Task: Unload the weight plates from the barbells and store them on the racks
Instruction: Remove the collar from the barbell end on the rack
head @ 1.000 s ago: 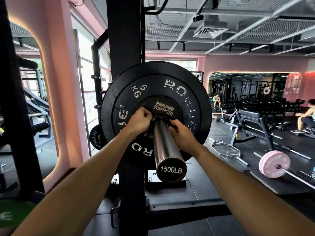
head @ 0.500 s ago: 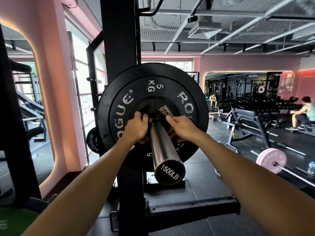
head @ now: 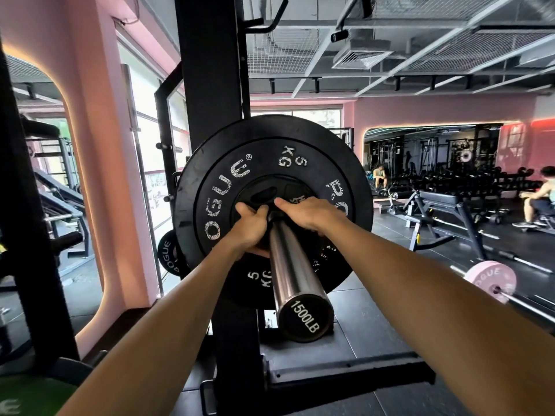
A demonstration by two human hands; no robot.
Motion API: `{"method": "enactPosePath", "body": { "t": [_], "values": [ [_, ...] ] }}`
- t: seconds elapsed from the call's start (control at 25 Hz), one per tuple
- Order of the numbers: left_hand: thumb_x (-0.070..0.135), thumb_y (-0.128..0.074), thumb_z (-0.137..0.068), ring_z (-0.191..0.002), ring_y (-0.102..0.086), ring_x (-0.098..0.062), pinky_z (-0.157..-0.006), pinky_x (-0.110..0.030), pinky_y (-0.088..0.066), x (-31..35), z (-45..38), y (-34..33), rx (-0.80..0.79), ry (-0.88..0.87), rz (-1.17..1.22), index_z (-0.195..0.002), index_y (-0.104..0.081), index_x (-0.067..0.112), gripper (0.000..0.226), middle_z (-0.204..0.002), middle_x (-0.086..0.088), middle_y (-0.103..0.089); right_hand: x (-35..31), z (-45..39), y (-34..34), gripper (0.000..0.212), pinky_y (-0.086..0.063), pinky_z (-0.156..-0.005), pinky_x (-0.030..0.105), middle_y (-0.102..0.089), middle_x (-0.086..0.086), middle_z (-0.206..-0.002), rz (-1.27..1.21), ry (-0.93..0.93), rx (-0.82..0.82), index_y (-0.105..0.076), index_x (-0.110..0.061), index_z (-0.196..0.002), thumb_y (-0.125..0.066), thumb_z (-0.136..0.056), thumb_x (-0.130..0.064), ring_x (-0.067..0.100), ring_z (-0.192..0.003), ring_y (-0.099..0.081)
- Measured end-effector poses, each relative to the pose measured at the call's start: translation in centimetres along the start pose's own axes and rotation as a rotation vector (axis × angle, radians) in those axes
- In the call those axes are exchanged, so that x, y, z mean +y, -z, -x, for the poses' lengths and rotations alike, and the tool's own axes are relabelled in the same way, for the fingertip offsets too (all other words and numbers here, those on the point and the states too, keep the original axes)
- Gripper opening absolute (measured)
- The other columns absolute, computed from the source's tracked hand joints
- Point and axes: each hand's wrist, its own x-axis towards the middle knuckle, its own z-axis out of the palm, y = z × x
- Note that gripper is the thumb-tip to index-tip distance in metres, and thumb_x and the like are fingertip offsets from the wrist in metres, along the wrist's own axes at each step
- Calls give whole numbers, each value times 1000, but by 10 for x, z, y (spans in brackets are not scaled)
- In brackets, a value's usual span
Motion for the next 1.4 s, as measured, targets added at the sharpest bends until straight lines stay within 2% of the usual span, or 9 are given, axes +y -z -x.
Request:
{"method": "enactPosePath", "body": {
  "t": [0.08,0.16,0.36,0.6,0.72,0.8,0.88,1.16,1.4],
  "values": [
    [51,-40,-96,-88,-60,-19,-39,-26,-50,5,2,0,-24,46,68,-106,-22,19,39,-100,-4,-52,-2,-3,-4,87,-47,-100,41,-61,10,-129,-28,14,5,-55,-17,-131,-28,-79,-80,32,-113,-61],
    [60,-47,-90,-86,-63,-19,-41,-27,-50,8,5,-3,-29,89,105,-106,-20,22,49,-99,-2,-53,-4,-5,-4,74,-49,-97,39,-63,10,-124,-24,63,10,-58,-21,-128,-28,-84,-73,31,-106,-63],
    [52,-61,-83,-81,-63,-15,-60,-35,-54,14,8,-8,-31,148,223,-99,-23,26,49,-98,-2,-56,-2,-13,1,51,-47,-69,28,-61,5,-75,-40,139,12,-65,-10,-99,-36,-92,-51,23,-67,-61],
    [39,-58,-88,-79,-56,-16,-57,-33,-48,14,9,-10,6,137,282,-108,-20,21,46,-90,-2,-49,-1,-11,0,39,-41,-68,29,-58,11,-87,-78,217,66,-61,-8,-85,-39,-93,-39,28,-78,-58],
    [36,-57,-89,-74,-53,-14,-52,-32,-46,13,11,-11,39,141,294,-109,-21,18,45,-89,-1,-46,8,-9,-2,37,-39,-48,24,-59,9,-72,-260,196,91,-53,-11,-68,-43,-94,-34,20,-54,-54],
    [35,-54,-92,-72,-50,-13,-43,-28,-47,9,14,-12,37,149,377,-108,-23,16,40,-92,-2,-40,22,-7,-13,34,-26,-38,16,-57,7,-53,-643,59,89,-50,-10,-70,-38,-96,-28,15,-36,-40],
    [36,-52,-94,-72,-50,-12,-38,-22,-48,3,18,-12,11,167,464,-108,-24,16,37,-96,-3,-37,32,-2,-23,38,-21,-34,12,-53,3,-40,-822,-31,99,-51,-8,-68,-33,-96,-26,15,-27,-35],
    [36,-48,-96,-72,-52,-12,-55,-30,-47,5,33,-8,-71,205,482,-96,-29,19,26,-90,-1,-43,37,18,-12,39,-18,-35,11,-48,7,-52,-736,-8,-100,-48,-12,-68,-42,-98,-35,10,-21,-33],
    [37,-49,-95,-76,-57,-16,-51,-30,-50,10,76,-1,-106,198,425,-124,-27,13,43,-95,-5,-48,40,68,3,38,-23,-36,12,-49,6,-54,-761,-37,-149,-48,-12,-68,-42,-98,-34,10,-22,-35]
  ]
}}
